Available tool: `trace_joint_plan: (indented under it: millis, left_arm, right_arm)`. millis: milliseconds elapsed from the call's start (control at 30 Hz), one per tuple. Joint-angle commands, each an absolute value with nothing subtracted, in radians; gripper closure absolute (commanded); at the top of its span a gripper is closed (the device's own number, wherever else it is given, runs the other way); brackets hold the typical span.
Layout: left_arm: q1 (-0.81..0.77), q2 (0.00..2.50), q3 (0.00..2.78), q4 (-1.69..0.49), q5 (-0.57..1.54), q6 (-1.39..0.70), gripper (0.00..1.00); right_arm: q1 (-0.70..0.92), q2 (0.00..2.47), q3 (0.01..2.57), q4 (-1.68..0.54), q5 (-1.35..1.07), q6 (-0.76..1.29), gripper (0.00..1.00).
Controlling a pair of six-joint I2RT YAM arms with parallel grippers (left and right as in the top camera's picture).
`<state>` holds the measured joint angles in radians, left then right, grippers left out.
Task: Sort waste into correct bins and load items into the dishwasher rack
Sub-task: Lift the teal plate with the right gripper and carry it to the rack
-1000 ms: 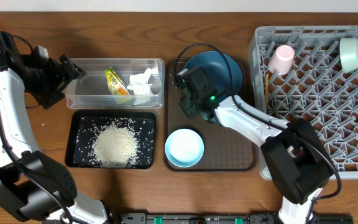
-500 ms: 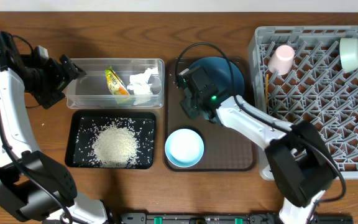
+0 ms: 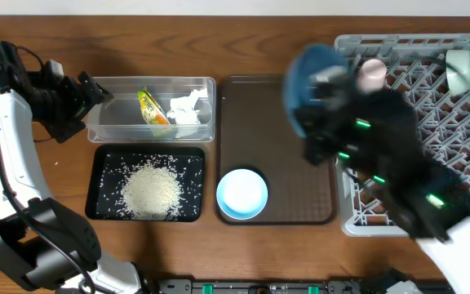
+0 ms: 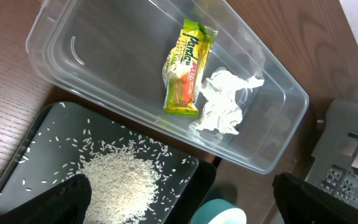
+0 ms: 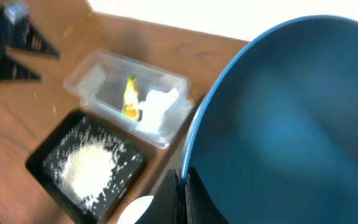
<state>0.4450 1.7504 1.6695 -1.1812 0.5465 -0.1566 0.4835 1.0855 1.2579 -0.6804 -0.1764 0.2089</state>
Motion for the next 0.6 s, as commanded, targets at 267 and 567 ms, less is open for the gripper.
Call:
trace_joint_plan:
  millis: [267,567]
  left_arm:
    - [0.448,1.734,1.692,-1.185,0.548,-0.15,0.04]
    - [0.448,1.734,1.692,-1.185,0.548,-0.15,0.04]
  right_arm:
    - [-0.06,0.954,1.259,-0.852,-0.737,0.249,0.99]
    - [-0.322,1.184,1.259,-0.949,-1.366,0.012,0.99]
